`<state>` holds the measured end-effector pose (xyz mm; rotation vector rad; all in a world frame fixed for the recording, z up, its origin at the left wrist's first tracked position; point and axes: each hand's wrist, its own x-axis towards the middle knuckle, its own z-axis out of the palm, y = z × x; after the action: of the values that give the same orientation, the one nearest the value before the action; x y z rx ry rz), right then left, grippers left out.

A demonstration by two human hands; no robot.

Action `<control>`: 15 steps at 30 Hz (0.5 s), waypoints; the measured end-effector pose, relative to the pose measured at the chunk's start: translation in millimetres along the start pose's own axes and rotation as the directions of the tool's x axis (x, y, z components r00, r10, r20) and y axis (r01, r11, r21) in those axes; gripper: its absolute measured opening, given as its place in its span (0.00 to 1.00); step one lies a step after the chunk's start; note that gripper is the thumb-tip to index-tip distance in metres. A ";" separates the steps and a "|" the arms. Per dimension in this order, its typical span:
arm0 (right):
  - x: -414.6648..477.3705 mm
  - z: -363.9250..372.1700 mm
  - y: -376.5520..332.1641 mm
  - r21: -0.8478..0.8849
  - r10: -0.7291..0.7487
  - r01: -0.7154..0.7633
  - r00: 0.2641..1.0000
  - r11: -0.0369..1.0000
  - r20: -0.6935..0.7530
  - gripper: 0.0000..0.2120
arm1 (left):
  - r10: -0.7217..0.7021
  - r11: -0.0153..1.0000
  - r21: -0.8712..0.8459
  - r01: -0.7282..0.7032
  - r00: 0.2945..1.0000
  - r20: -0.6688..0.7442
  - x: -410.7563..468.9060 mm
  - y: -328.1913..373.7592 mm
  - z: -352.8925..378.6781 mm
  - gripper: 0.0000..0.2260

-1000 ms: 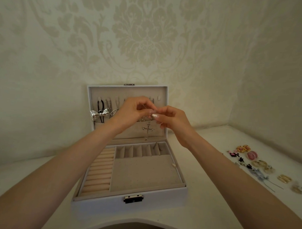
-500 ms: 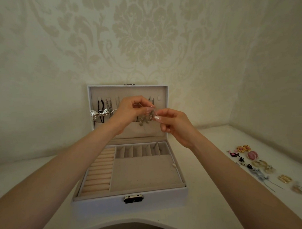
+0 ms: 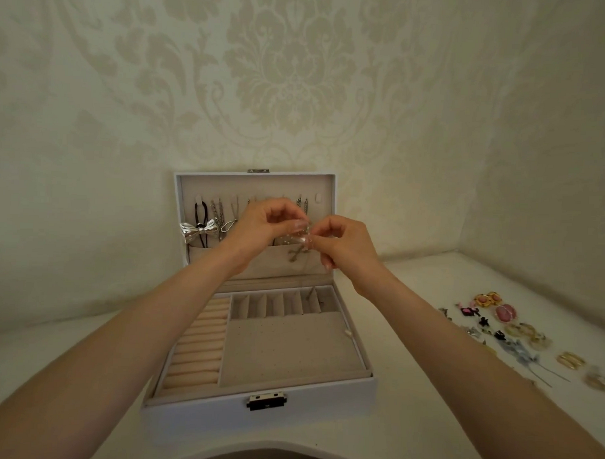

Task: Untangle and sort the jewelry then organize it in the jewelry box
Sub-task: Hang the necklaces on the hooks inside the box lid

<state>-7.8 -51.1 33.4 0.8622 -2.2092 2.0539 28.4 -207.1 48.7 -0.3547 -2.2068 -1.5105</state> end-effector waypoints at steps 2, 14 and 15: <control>0.6 -0.9 0.7 -0.004 -0.030 0.030 0.999 1.000 -0.016 0.10 | 0.019 0.999 0.037 -0.019 1.000 -0.010 0.5 -1.9 0.1 0.06; 6.1 -15.7 0.5 0.399 0.019 -0.069 0.992 0.914 0.128 0.11 | -0.114 0.935 -0.318 0.158 0.982 0.153 0.7 1.0 -1.1 0.04; 7.0 -16.0 0.1 0.395 0.022 -0.069 0.992 0.916 0.123 0.12 | -0.143 0.920 -0.343 0.189 0.978 0.155 2.2 2.0 -1.5 0.04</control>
<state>-19.5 -39.0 38.1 0.9827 -1.8990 2.5938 27.7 -207.9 51.9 -0.3920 -2.0934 -2.0428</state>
